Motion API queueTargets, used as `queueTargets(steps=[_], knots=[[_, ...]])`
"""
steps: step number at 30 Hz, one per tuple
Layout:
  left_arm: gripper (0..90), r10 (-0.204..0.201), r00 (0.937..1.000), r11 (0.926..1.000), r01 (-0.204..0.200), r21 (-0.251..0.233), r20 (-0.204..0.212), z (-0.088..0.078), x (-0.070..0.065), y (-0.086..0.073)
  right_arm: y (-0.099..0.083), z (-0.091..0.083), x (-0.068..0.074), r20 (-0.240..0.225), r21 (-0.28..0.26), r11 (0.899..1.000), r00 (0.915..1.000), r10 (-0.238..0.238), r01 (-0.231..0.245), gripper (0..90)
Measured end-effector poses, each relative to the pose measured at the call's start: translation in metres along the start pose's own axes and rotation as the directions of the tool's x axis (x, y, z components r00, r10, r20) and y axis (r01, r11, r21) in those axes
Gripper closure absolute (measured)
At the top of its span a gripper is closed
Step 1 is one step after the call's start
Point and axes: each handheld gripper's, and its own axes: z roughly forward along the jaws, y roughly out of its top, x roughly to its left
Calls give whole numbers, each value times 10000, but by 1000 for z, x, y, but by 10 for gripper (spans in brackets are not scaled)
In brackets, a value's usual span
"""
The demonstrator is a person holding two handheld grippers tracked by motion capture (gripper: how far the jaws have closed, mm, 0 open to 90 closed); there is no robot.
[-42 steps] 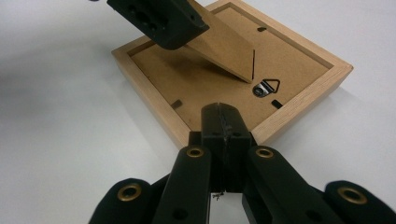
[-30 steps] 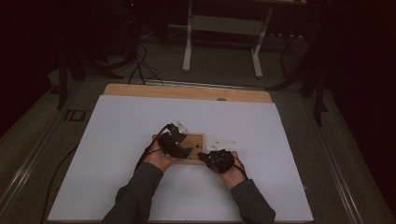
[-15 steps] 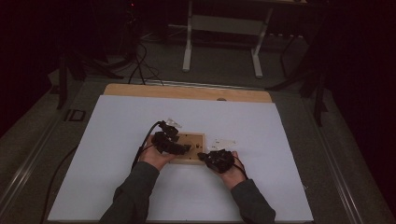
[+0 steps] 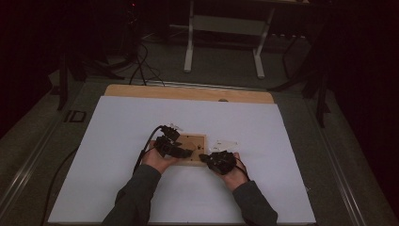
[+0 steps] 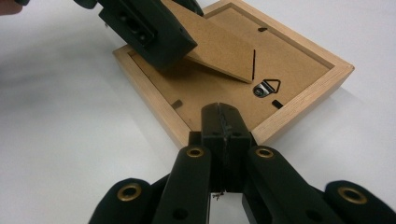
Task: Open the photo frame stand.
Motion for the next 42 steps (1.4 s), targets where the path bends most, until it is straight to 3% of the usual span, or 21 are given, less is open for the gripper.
queueTargets(steps=[3, 10, 14, 17, 24, 30, 33, 42], knots=[[443, -204, 9998, 9998, 204, -16, -6, 0, 0, 0, 0, 0, 0, 0, -41, 10000, 10000, -2, 2, 899], [449, -804, 9959, 9968, 802, 52, 415, 2, 6, 2, -1, 0, 0, 10, -54, 10000, 10000, -7, 7, 899], [471, -923, 9942, 9957, 914, 172, 554, 3, 7, 2, -1, 0, 0, 5, -82, 10000, 10000, -16, 16, 899], [517, -917, 9947, 9957, 911, 144, 471, 2, 8, 3, -1, 0, 0, 9, -85, 10000, 10000, -17, 17, 899], [530, -943, 9946, 9955, 937, 172, 423, 2, 7, 4, -1, 0, 0, -4, -99, 9999, 10000, -27, 26, 899], [537, -500, 9987, 9982, 500, 340, -17, 2, 3, 4, 0, 0, 1, 48, 3, 9998, 9998, -175, 175, 896], [539, -308, 9994, 9991, 312, 271, -157, 2, 0, 3, 1, -1, 1, 15, -26, 9998, 9999, -172, 172, 821], [542, 296, 9985, 9996, -295, 42, -467, -1, -8, 2, 2, -8, -6, 295, -83, 10000, 9996, -21, 24, 761]])
